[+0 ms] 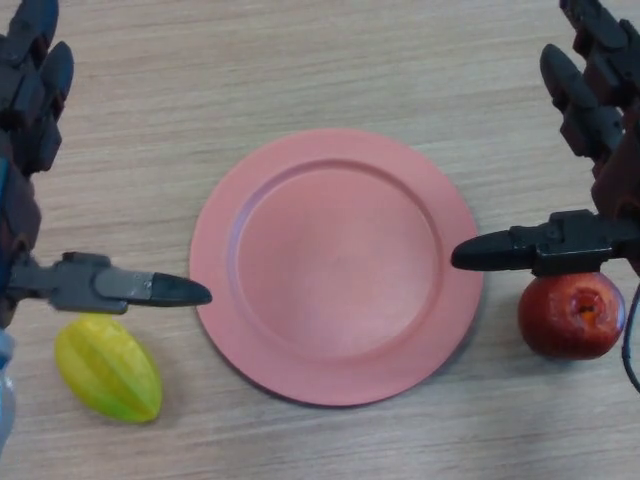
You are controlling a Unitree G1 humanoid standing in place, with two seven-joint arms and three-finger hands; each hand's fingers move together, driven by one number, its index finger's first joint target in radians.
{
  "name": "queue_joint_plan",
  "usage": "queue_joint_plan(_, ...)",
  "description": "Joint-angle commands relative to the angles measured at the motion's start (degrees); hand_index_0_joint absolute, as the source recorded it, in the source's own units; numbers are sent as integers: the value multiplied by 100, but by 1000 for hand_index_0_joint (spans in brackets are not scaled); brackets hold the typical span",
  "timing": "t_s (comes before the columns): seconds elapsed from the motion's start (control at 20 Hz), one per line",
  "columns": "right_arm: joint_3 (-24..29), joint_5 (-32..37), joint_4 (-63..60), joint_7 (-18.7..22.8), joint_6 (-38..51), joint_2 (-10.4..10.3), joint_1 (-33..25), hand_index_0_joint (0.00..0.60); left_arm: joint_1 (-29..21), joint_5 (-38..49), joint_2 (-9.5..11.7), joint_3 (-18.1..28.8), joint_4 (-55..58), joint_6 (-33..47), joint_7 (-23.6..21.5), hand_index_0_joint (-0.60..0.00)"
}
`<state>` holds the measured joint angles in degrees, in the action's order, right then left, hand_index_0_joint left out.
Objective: Pick up the yellow starfruit and place it on the plate
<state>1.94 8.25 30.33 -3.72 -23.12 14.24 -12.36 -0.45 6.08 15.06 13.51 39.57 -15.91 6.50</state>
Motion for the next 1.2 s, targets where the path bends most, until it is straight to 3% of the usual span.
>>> queue_joint_plan(0.05, 98, -32, 184, 118, 913, 25, -355, 0, 131, 171, 121, 515, 386, 519, 175, 0)
queue_joint_plan(0.15, 14, -109, 73, 123, 962, -4, -434, 0, 401, 109, 108, 759, 448, 417, 587, 0)
queue_joint_plan(0.3, -46, -142, 10, 59, 917, -57, -441, 0, 748, -574, -11, 981, 93, 1085, 1346, 0)
queue_joint_plan(0.6, -59, -5, -90, 103, 1036, -100, -445, 0, 1093, -893, -169, 1404, -889, 2511, 1686, 0)
queue_joint_plan(0.85, -63, 17, -104, 131, 1123, -123, -415, 0, 1173, -1524, -149, 1524, -1796, 3460, 1410, 0)
queue_joint_plan(1.05, -45, 113, -75, 190, 1085, -117, -414, 0, 1337, -1905, -252, 1358, -2250, 3639, 1072, 0)
queue_joint_plan(1.2, -61, 106, -90, 189, 1098, -92, -421, 0, 1421, -2229, -306, 1153, -2696, 3869, 483, 0)
